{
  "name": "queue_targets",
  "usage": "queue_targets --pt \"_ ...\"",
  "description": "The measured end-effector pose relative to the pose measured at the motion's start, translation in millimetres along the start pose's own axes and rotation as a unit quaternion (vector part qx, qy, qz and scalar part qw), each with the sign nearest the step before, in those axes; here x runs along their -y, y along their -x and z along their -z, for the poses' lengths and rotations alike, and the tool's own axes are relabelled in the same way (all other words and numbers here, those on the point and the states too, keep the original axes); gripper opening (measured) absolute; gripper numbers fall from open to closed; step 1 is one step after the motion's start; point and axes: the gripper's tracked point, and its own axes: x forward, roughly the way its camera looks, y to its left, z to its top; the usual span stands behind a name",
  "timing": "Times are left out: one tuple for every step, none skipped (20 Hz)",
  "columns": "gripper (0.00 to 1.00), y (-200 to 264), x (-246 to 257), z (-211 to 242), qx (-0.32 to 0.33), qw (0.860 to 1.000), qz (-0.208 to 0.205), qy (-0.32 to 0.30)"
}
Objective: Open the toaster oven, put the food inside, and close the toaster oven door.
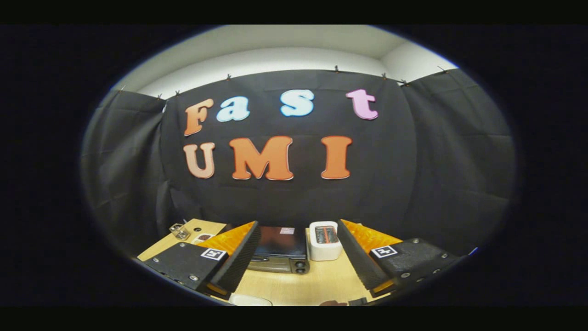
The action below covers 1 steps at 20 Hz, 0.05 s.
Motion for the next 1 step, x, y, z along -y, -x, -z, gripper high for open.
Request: queue_targets --pt "0.99 3.4 -0.4 0.8 0.003 1.000 0.004 0.000"
